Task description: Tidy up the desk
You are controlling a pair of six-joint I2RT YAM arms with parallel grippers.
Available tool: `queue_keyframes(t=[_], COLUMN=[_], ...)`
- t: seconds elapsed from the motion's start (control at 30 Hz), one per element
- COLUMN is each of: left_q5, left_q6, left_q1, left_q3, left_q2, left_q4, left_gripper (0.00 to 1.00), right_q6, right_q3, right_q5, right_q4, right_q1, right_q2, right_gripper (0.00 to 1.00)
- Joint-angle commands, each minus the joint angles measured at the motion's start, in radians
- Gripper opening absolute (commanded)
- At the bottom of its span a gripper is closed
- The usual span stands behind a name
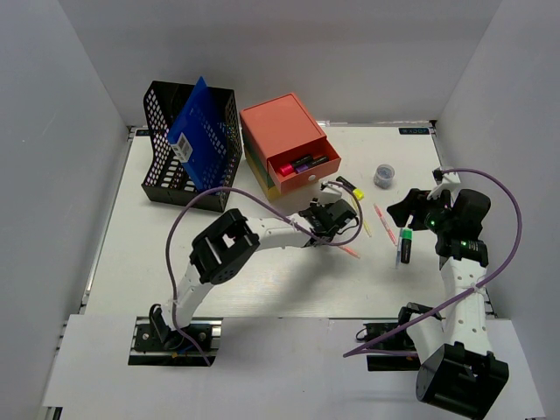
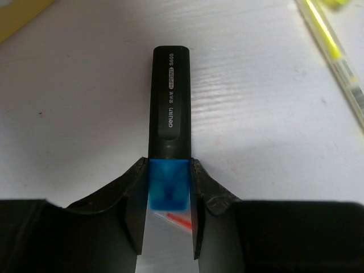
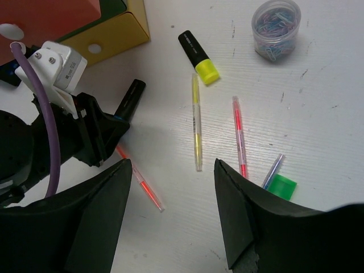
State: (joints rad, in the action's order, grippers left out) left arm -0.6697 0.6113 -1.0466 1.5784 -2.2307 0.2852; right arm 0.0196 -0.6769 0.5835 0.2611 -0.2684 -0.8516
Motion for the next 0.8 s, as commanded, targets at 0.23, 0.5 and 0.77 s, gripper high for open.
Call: queue_keyframes(t=[0.23,0.5,0.77], left_q5=[0.294,0.753,0.728], left_q6=[-0.237,-0.47,-0.734], left_q1=[0.0,0.0,0.072], left_q3=[-0.153,-0.161,-0.026], left_q2=[0.284,0.399,0.514], left_q4=[-0.213,-0.209,0.047], left_gripper=[0.0,0.0,0.0], right_q6=[0.003,-0.001,-0.012], right_q3=[-0.001,0.0,0.0], right_q5=[0.024,0.027,0.049], right_q4=[-0.02,-0.019,-0.016], right_q1=[-0.009,-0.011,-0.011], right_q2=[0.005,0.011,0.011], right_gripper=[0.65,0.65,0.65])
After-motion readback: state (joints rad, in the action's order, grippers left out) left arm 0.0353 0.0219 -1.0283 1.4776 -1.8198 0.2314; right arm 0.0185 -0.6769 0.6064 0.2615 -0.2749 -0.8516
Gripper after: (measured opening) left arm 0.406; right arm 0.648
